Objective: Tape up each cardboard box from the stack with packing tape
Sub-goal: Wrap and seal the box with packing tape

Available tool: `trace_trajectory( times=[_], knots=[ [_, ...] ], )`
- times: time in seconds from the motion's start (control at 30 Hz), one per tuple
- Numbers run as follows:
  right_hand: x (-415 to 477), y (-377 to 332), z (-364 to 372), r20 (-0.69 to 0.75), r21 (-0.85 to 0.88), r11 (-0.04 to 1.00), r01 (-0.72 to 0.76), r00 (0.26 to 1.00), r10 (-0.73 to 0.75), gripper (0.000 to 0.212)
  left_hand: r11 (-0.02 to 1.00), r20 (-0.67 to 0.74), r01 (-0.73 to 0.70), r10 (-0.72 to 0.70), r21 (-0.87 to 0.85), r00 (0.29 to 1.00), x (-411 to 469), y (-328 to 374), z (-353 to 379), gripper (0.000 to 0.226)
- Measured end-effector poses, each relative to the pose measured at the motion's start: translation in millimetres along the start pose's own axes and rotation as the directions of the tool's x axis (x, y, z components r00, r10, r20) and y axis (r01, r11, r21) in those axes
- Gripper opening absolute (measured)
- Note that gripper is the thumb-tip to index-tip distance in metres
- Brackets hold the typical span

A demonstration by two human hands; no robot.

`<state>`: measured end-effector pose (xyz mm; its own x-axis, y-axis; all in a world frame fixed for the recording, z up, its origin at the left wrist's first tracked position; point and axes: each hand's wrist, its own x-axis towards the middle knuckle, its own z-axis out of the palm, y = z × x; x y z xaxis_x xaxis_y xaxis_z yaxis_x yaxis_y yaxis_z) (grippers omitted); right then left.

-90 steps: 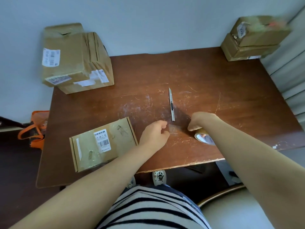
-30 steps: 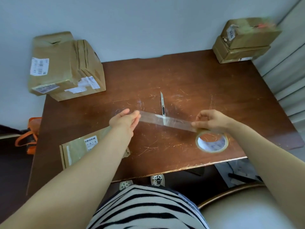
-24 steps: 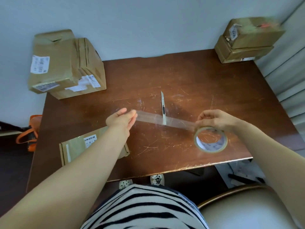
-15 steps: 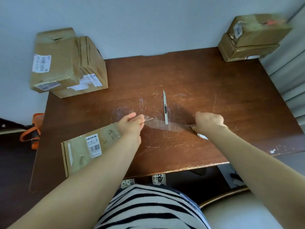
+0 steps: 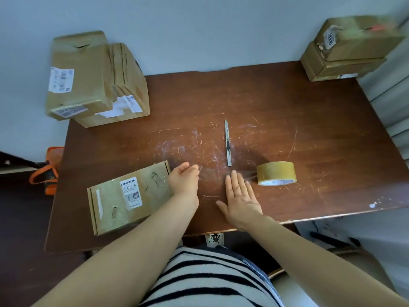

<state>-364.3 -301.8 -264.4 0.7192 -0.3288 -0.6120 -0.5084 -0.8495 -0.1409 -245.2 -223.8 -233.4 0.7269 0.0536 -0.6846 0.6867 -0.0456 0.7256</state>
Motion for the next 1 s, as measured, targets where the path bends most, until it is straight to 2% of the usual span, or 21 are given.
trace_trajectory(
  times=[0.07,0.13,0.2,0.23,0.3,0.37,0.5,0.63,0.8,0.83,0.87,0.93,0.97,1.0],
  knots=[
    [2.4,-1.3,-8.7,-0.038,0.011,1.000,0.002,0.999,-0.001,0.064,1.000,-0.005,0.015,-0.015,-0.004,1.000,-0.9,0.0,-1.2,0.034],
    [6.5,-5.5,-29.7,-0.196,0.085,0.996,0.016,0.981,0.001,0.047,0.999,-0.002,0.040,-0.040,-0.017,0.999,-1.2,1.0,-2.1,0.035],
    [22.3,-6.8,-53.1,-0.369,0.240,0.971,0.014,0.926,0.077,0.037,0.996,0.009,0.074,-0.073,-0.042,0.997,-1.7,2.7,-2.8,0.038],
    [34.6,-6.6,-64.2,-0.407,0.332,0.943,-0.004,0.902,0.147,0.036,0.995,0.011,0.089,-0.088,-0.050,0.996,-2.6,3.7,-2.9,0.039],
    [60.4,-6.7,-81.8,-0.399,0.479,0.875,-0.062,0.873,0.280,0.034,0.991,0.010,0.120,-0.120,-0.064,0.993,-6.1,6.4,-2.7,0.043],
    [81.2,-7.9,-92.2,-0.341,0.514,0.847,-0.136,0.874,0.347,0.037,0.983,0.012,0.160,-0.159,-0.086,0.987,-10.6,9.3,-1.7,0.048],
    [104.0,-9.4,-92.4,-0.310,0.411,0.892,-0.188,0.891,0.331,0.035,0.969,0.000,0.224,-0.226,-0.105,0.974,-13.8,14.4,1.7,0.048],
    [101.7,-4.0,-96.0,-0.214,0.552,0.818,-0.165,0.919,0.330,0.026,0.962,-0.004,0.242,-0.244,-0.130,0.970,-14.6,16.0,1.7,0.044],
    [63.6,-0.7,-86.0,-0.246,0.774,0.632,-0.038,0.902,0.355,0.020,0.968,-0.018,0.219,-0.222,-0.122,0.975,-10.5,14.7,-1.9,0.040],
    [54.1,0.8,-82.7,-0.210,0.825,0.564,-0.041,0.903,0.374,0.021,0.969,-0.019,0.219,-0.223,-0.117,0.975,-10.7,15.1,-1.5,0.039],
    [43.7,2.1,-79.2,-0.133,0.894,0.444,-0.061,0.910,0.393,0.024,0.969,-0.014,0.220,-0.223,-0.116,0.975,-11.3,15.9,-1.1,0.040],
    [22.7,5.3,-73.4,0.057,0.981,0.153,-0.118,0.932,0.357,0.034,0.966,0.005,0.232,-0.233,-0.111,0.972,-13.6,17.2,-0.7,0.040],
    [13.8,6.5,-69.5,0.106,0.985,0.096,-0.145,0.939,0.327,0.038,0.966,0.009,0.238,-0.239,-0.100,0.971,-14.5,17.2,-1.2,0.040],
    [5.9,7.6,-64.7,0.123,0.982,0.101,-0.161,0.942,0.312,0.038,0.967,0.008,0.240,-0.240,-0.089,0.971,-15.0,17.0,-2.0,0.039]
  ],
)
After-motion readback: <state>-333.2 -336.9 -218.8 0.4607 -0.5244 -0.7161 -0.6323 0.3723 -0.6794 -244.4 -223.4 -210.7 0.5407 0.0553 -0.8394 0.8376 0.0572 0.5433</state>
